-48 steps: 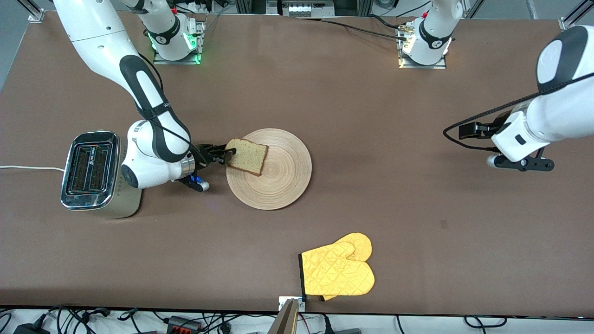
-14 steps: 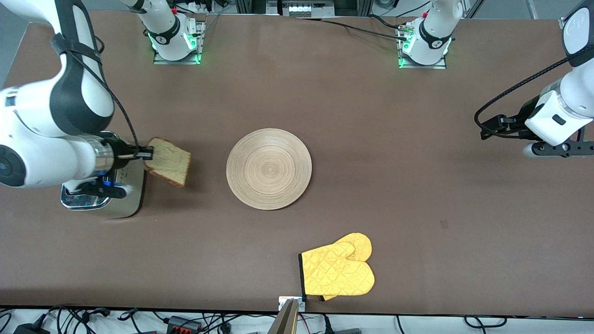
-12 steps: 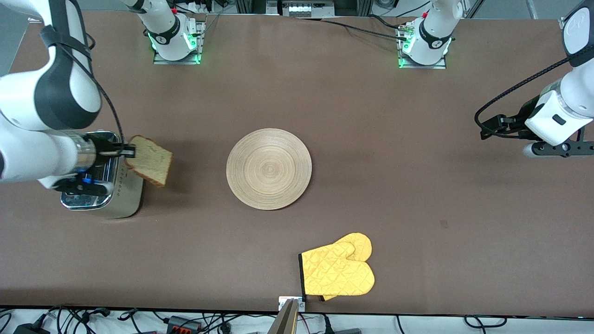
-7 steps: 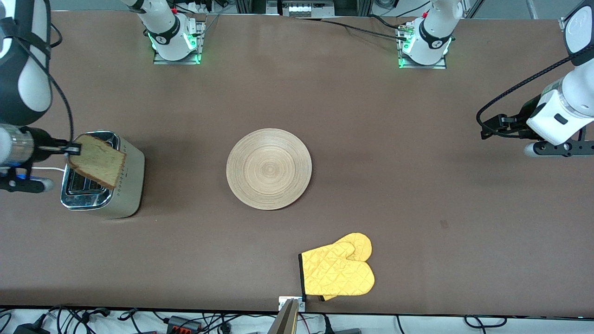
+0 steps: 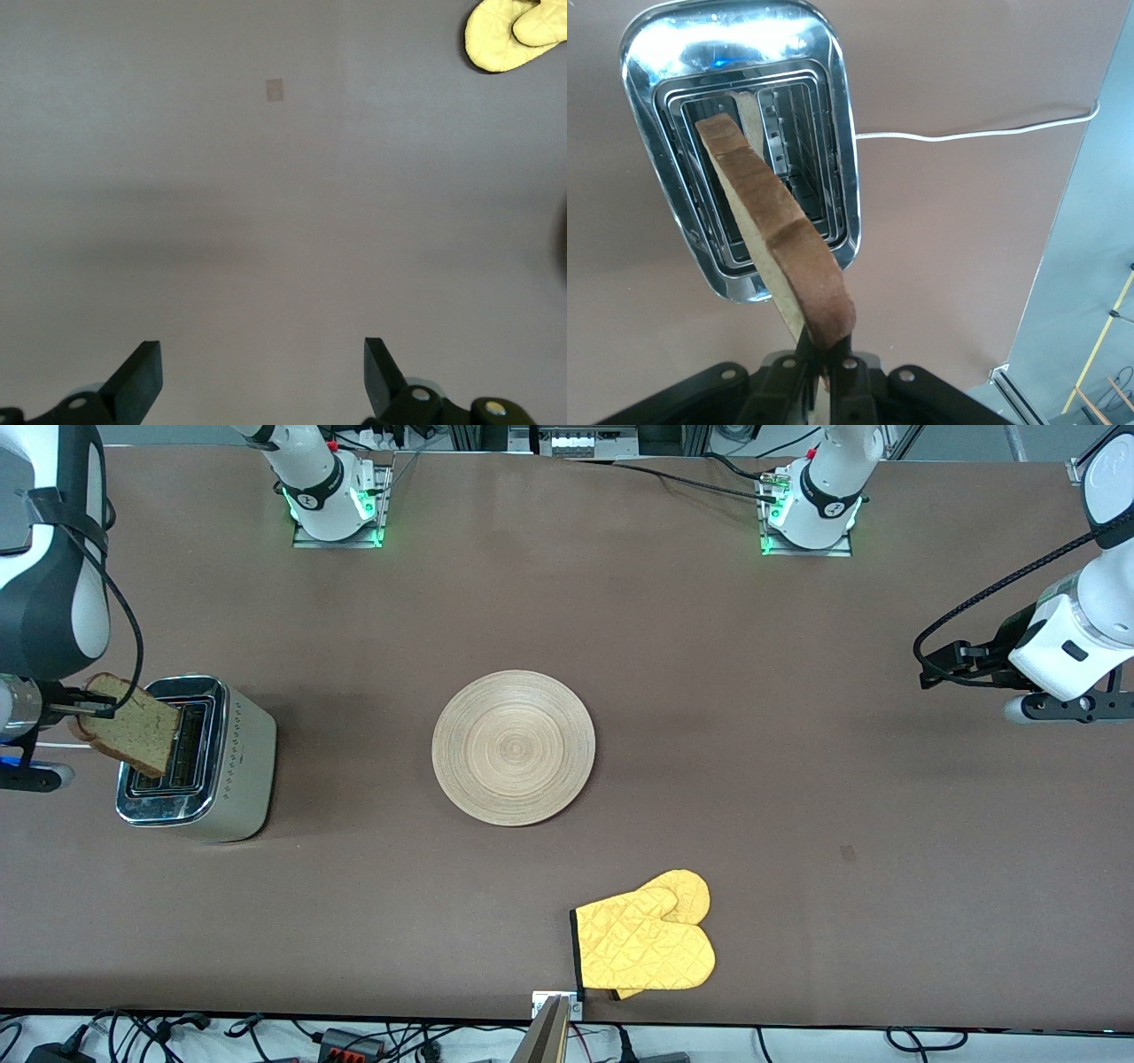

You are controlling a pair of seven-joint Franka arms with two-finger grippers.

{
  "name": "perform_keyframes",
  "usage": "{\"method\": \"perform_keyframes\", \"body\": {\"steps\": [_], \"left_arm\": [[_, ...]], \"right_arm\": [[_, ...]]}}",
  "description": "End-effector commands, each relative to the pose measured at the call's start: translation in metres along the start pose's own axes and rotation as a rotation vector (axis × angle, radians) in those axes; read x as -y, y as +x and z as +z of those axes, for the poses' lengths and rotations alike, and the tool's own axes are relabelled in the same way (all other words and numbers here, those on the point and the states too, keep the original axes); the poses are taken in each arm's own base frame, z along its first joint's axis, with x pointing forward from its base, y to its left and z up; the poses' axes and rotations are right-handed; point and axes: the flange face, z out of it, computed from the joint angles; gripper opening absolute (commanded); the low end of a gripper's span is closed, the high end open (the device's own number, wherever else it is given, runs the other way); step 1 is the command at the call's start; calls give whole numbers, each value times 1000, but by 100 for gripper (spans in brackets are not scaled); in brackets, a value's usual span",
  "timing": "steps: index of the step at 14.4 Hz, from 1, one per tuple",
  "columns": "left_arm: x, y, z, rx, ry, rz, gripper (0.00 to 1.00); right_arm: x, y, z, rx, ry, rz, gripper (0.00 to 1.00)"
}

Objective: Move plate and put bread in toaster
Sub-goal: 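Lower the bread into the toaster slot with the right gripper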

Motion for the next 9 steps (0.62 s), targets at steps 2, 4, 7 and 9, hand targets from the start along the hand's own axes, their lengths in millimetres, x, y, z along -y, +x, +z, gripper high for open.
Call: {"method": "perform_keyframes", "body": {"steps": [2, 4, 7, 9], "left_arm": [[-1, -6, -10, 1, -19, -12, 100], [1, -6, -10, 2, -19, -15, 100], [1, -6, -10, 2, -19, -15, 100], [1, -7, -9, 8, -18, -16, 100]], "right_arm": [[10, 8, 11, 27, -5, -15, 0], [13, 9, 14, 33, 41, -19, 0], [13, 9, 16, 41, 44, -22, 0], [15, 10, 24, 57, 44, -35, 0]]}}
